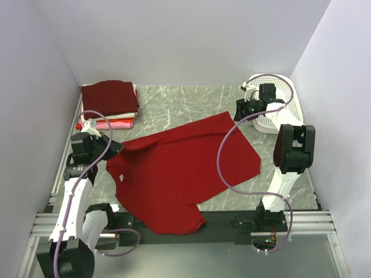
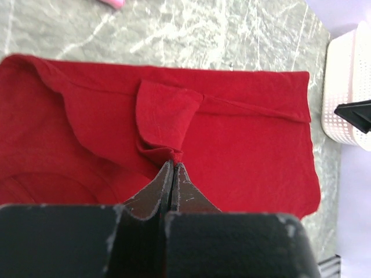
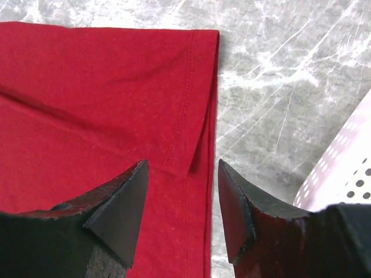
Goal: Fold and stack the t-shirts
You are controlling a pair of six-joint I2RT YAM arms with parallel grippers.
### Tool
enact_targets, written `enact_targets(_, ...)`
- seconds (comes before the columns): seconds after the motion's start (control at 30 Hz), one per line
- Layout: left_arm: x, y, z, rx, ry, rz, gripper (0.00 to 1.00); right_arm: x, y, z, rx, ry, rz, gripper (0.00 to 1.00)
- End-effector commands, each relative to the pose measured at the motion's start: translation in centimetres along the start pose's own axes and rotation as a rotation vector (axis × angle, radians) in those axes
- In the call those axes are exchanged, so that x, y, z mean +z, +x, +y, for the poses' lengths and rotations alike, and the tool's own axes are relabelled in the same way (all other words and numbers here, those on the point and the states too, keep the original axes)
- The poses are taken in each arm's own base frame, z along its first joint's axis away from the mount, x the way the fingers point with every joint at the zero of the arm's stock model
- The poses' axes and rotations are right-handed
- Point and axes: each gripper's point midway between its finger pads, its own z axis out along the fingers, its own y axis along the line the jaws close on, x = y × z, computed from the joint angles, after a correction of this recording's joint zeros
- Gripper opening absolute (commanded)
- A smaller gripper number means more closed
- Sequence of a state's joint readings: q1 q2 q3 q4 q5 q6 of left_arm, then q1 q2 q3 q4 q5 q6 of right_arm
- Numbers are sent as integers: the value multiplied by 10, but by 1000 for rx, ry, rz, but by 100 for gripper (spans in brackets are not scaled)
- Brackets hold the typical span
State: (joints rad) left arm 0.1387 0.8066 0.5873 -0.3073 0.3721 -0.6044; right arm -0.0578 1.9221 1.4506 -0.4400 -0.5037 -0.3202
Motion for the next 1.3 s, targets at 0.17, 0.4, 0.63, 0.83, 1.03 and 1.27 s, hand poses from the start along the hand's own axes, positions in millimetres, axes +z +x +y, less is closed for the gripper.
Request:
enact_targets(0.17, -12, 16, -15, -58, 55, 92, 0, -28, -18, 17, -25, -35, -59, 59)
enact_targets(0.4, -21, 36, -19, -82, 83, 174, 0, -30, -16, 23, -15, -60, -58, 59)
enact_targets(0.63, -30, 63, -11, -122, 48, 300, 1, -35, -19, 29, -7, -77, -69, 59)
enact_targets(0.83, -46, 86, -24, -91, 96, 434, 27, -41, -24, 34, -10, -91, -86, 59)
enact_targets(1.03, -41, 36, -42, 20, 103, 282, 58, -43, -23, 37, -10, -96, -85, 59)
enact_targets(1.27, 43, 33, -11, 65, -20, 389, 60, -43, -19, 46, -15, -125, -80, 59)
